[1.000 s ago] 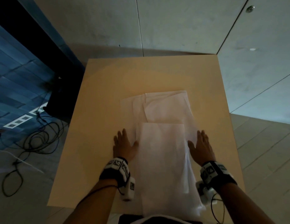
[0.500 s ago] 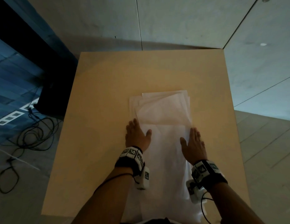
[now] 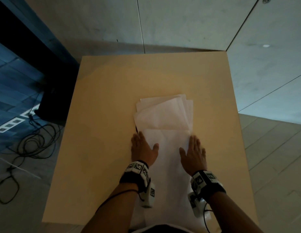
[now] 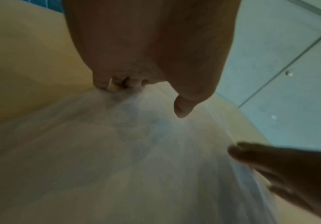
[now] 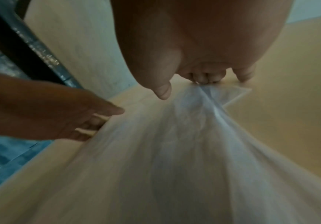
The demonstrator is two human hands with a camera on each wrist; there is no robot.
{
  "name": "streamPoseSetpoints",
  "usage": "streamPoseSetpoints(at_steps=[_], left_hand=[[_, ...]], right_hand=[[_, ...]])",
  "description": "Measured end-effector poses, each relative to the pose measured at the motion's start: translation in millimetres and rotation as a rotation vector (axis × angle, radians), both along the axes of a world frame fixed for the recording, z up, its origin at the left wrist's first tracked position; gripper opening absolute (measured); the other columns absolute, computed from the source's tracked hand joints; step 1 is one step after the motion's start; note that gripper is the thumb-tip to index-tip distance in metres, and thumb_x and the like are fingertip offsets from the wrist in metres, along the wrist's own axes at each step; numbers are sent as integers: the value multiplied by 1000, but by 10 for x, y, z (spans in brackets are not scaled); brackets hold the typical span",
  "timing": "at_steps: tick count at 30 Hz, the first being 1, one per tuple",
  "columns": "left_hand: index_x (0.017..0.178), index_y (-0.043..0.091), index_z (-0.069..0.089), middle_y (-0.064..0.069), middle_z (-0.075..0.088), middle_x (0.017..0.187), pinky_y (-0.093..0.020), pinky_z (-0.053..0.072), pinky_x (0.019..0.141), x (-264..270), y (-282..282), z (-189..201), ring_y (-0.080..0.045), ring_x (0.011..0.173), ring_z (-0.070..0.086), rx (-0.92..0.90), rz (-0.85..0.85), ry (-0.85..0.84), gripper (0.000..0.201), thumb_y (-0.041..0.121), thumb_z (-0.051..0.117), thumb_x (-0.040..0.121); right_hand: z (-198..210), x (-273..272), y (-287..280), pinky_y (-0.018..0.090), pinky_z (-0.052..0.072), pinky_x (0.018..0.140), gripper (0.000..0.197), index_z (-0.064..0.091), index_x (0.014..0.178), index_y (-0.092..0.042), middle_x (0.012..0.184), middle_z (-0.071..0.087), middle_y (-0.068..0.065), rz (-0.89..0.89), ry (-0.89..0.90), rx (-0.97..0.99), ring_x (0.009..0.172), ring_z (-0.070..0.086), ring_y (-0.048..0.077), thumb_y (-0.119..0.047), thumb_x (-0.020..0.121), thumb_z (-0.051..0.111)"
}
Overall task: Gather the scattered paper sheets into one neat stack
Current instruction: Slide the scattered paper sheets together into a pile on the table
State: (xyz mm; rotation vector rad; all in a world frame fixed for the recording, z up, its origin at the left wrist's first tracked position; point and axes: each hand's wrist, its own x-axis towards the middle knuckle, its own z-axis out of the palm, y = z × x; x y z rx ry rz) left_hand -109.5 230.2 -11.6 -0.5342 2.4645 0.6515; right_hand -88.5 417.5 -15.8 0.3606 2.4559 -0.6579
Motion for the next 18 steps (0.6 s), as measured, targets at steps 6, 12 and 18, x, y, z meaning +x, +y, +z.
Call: streamPoseSetpoints(at_steps=[6, 12, 18], left_hand=[[155, 19, -1, -7, 11, 163, -49, 21, 119, 85, -74, 35, -33, 147, 16, -1, -35, 61, 96, 62, 50, 85], [154, 15, -8, -9, -7, 164, -46, 13, 121, 658, -509, 49, -32, 150, -1, -33, 91, -86, 91, 53, 46, 93], [154, 15, -13, -7, -16, 163, -41, 8, 122, 1205, -187, 90, -26, 151, -11, 70, 14, -141, 90, 52, 44, 94]], right_hand=[[46, 110, 142, 47, 6, 122, 72, -5, 153, -17, 163, -3, 1, -43, 4, -105, 150, -1, 19, -48, 97, 29], [76, 746, 438, 46, 3, 122, 74, -8, 152, -18, 162, -11, 2, -10, -12, 19, 150, -8, 19, -49, 97, 30], [60, 1185, 387, 43, 7, 123, 72, -11, 151, -20, 162, -9, 1, 85, -43, -20, 150, -5, 17, -48, 98, 27]])
